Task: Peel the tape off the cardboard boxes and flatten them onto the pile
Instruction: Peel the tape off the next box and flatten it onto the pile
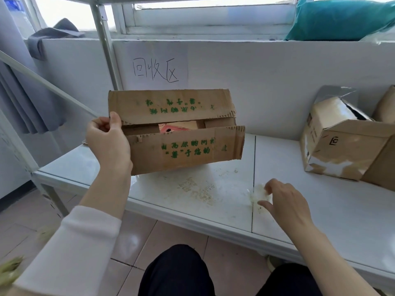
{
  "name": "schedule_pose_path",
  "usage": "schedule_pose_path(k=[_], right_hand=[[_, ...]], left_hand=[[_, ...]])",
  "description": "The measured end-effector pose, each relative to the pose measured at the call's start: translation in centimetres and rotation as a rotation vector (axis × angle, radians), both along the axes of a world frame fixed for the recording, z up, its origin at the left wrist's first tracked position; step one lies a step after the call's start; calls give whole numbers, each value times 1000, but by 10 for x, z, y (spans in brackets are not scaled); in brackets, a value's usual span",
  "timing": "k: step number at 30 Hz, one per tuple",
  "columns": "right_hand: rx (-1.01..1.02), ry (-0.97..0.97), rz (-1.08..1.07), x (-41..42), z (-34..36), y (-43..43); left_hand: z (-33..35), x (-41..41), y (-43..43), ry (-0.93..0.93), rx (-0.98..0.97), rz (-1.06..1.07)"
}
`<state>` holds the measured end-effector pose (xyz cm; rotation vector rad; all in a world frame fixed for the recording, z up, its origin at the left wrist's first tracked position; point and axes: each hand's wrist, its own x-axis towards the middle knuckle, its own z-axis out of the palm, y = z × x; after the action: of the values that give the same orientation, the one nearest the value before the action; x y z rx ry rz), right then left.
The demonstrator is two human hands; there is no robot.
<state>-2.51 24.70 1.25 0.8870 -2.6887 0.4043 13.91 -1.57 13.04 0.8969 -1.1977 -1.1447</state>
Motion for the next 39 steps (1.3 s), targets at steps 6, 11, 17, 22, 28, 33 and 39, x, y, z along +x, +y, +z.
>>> schedule_pose_path(k=[6,11,17,22,28,33,39], right_hand=[[-172,70,-79,1,15,-6],[-555,110,82,5,58,-30],[-360,-34,317,0,122,-87],[-442,30,355,-12,134,-98],[-465,59,227,-3,144,-93],[-493,11,204,11,144,-100],[-724,-123,162,17,133,-100]], left_hand=[[-3,-5,9,-7,-19,-11],[-3,-7,12,-8,-43,-20],[-4,0,15,-25,-96,-77],[-2,10,15,-50,-137,-145],[-17,17,17,-323,-138,-233],[-36,-10,15,-787,-165,-38],[-36,-11,11,-682,-202,39]])
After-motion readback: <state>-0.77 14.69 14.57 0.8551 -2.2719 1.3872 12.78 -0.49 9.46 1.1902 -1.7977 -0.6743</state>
